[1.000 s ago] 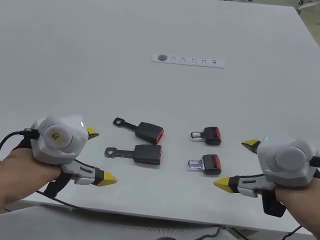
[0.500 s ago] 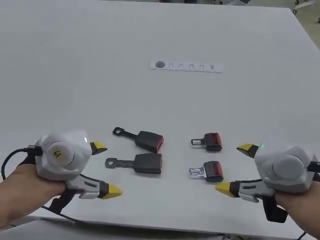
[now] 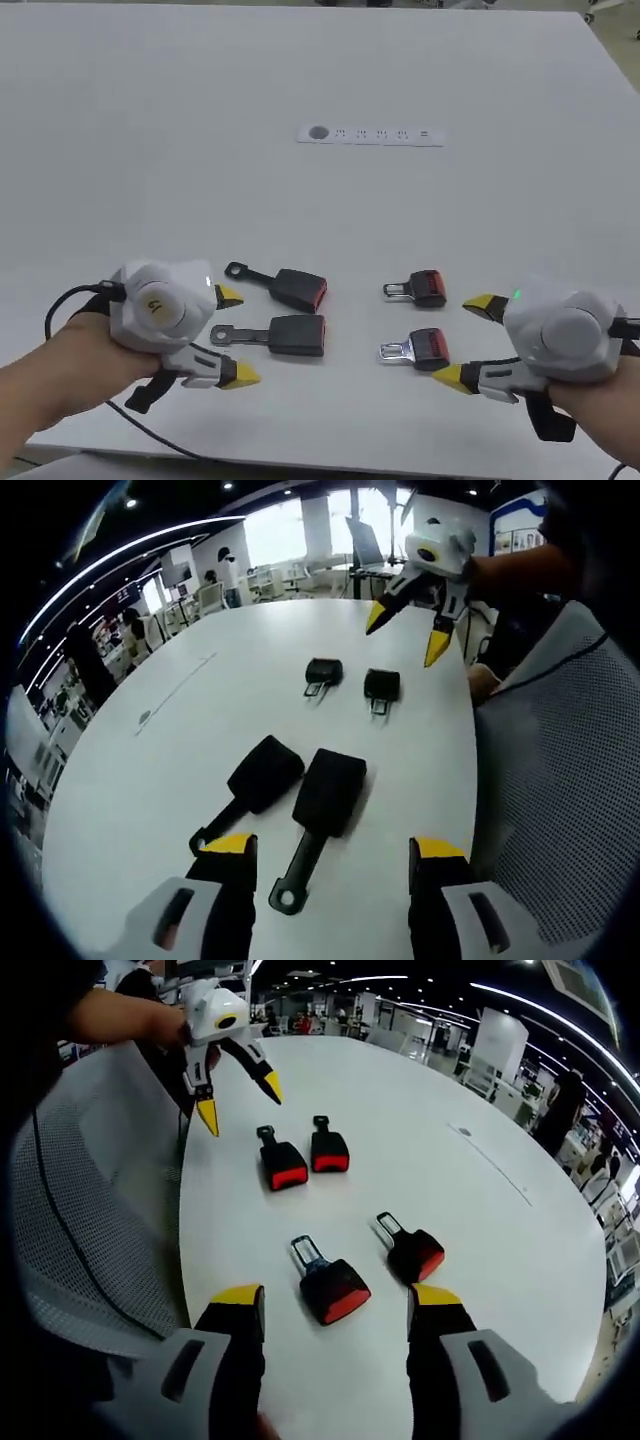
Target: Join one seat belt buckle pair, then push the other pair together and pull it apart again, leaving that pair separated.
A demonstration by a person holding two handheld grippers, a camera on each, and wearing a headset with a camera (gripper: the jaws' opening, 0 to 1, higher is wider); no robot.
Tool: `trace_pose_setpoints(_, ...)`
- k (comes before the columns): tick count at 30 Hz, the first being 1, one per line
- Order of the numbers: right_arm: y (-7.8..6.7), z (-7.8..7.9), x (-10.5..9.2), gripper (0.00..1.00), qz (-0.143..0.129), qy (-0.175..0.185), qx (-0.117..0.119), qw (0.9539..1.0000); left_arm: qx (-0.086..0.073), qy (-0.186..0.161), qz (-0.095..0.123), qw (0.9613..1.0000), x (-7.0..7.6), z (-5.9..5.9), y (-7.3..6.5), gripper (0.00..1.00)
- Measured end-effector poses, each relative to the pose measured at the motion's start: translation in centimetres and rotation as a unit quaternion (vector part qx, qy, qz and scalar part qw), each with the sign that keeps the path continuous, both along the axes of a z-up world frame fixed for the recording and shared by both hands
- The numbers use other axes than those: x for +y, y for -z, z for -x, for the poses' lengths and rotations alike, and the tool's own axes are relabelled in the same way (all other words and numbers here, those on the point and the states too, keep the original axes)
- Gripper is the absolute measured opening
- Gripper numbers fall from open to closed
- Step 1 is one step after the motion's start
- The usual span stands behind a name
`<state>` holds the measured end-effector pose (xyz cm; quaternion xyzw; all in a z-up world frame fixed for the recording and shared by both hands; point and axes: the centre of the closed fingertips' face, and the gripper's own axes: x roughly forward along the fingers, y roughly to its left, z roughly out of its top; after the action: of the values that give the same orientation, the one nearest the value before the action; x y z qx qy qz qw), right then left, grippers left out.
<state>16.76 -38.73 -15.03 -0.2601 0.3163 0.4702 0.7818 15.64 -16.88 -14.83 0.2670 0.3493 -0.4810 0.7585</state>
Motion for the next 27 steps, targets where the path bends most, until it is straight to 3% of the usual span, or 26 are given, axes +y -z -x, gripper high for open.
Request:
trace_pose_setpoints(2,0.2,0.0,0.1,0.54,0.010,-0.013,-0.001,0.9999,0.012,0.003,0.000,0.9999,-0.3,-0.1,0.5,0.59)
trace_pose_setpoints(7,0.9,-0.2,0.2,0.50,0.020,-0.029,0.005,0.9994,0.015,0.016,0.003,0.9997,-1.1,-0.7,1.4,0.57)
trace_pose_setpoints(12,1.8,0.3,0.5,0.39,0.033,-0.059,0.023,0.9975,0.026,0.020,0.003,0.9994,-1.8,-1.0,1.9,0.53)
trace_pose_setpoints(17,2.5,0.2,0.6,0.40,0.056,-0.084,0.018,0.9947,0.037,0.020,0.005,0.9991,-1.9,-1.8,2.6,0.52)
trace_pose_setpoints(27,2.9,-0.3,1.1,0.40,0.084,-0.123,0.011,0.9887,0.041,0.048,-0.004,0.9980,-3.2,-2.4,3.2,0.49)
